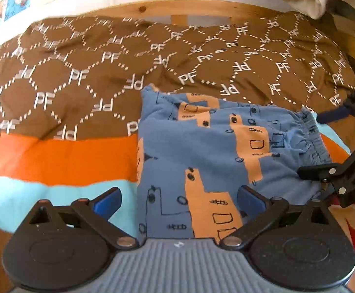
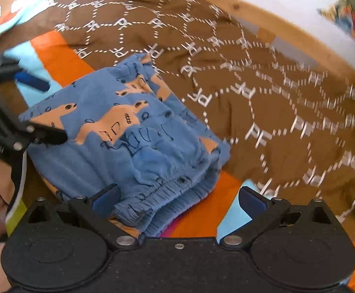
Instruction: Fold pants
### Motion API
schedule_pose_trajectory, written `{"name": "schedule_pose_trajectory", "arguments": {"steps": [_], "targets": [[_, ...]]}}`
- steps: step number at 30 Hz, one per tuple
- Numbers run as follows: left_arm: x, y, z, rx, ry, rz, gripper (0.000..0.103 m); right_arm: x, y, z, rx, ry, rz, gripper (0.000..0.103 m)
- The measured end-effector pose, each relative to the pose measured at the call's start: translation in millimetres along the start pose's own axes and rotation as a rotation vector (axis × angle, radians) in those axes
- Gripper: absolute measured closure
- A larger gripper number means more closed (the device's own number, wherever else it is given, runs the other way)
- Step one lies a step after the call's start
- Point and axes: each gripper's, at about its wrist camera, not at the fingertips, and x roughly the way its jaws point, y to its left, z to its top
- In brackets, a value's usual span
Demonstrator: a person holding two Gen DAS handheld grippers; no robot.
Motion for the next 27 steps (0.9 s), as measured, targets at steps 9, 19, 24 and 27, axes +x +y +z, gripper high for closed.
{"name": "schedule_pose_trajectory", "arguments": {"steps": [9,19,24,27], "targets": [[2.9,9.1,0.1,-0.071,0.026,-0.026,0.0,-2.1,-5.0,1.6,0.063,0.031,0.036,0.001],[1.5,9.4,-3.6,-0.106,0.022,-0.017,0.0,-17.3,-11.9,5.8,0.069,0.018,0.085,0.001],[1.5,9.1,-5.3,-0.109,0.02,-0.013,0.0,-8.0,-7.6,0.0,0.047,0.076,0.096,0.001],[1.6,8.9,-6.3,-0.11,0.017,-0.011,0.0,-4.5,-7.5,-2.5,0.051,0.088,0.106,0.001]]}}
